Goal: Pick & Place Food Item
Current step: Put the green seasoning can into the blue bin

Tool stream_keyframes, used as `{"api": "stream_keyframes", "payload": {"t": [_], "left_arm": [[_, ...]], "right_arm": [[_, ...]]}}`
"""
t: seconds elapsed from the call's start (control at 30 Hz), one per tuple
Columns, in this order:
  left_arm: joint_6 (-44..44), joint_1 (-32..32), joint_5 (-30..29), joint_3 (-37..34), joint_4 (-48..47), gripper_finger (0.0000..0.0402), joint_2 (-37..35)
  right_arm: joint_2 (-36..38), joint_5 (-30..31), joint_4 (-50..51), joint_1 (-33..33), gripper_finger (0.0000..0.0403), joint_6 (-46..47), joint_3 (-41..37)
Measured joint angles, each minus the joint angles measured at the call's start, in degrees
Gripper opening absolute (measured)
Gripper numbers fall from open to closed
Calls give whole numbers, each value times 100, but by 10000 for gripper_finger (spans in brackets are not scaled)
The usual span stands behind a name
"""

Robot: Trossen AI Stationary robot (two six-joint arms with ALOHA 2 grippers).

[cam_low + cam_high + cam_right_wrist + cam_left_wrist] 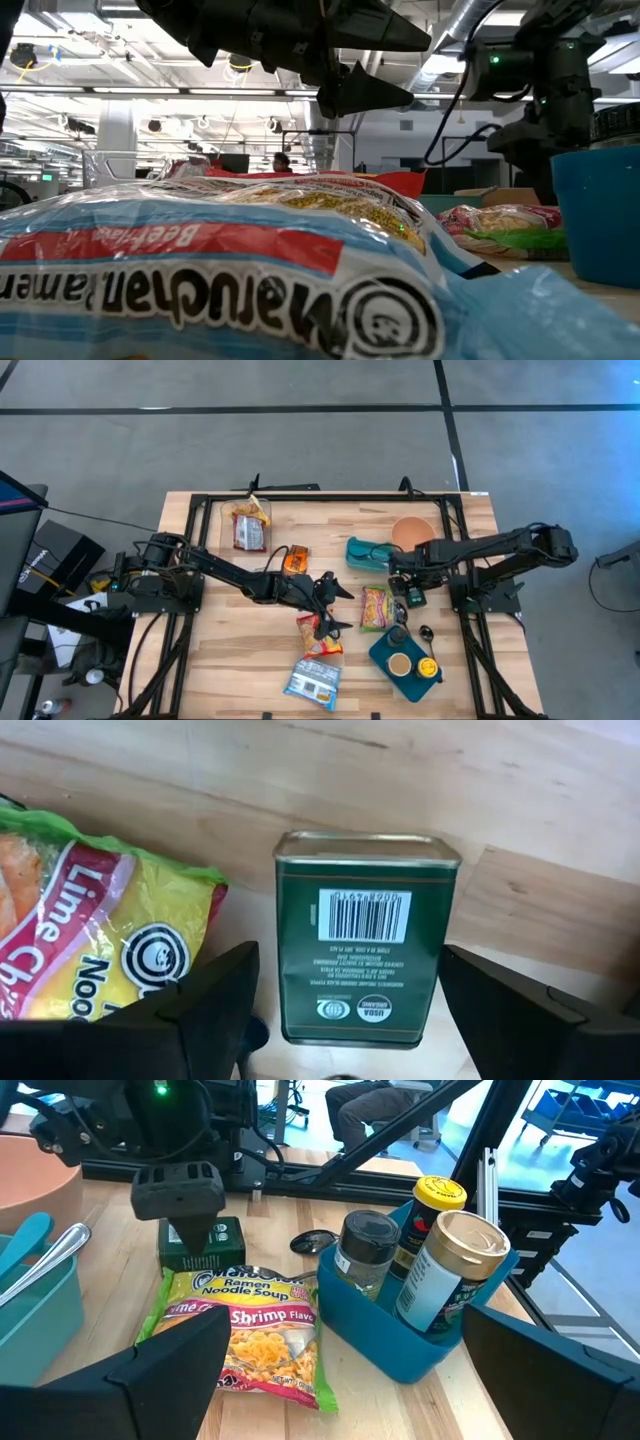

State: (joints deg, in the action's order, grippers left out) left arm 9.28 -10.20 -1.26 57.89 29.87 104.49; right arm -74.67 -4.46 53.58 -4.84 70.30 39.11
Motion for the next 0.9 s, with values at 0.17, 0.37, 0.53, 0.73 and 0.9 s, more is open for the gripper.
{"api": "stream_keyframes", "payload": {"t": [0.17,0.37,0.53,0.73,0.9], "left_arm": [[0,0,0,0,0,390,0],[2,0,0,0,0,390,0],[2,0,0,0,0,390,0],[2,0,0,0,0,390,0],[2,0,0,0,22,390,0]], "right_arm": [[0,273,6,154,302,173,0],[0,343,-36,166,302,176,0],[0,319,24,145,302,174,0],[0,299,196,136,302,176,0],[0,299,13,190,302,178,0]]}}
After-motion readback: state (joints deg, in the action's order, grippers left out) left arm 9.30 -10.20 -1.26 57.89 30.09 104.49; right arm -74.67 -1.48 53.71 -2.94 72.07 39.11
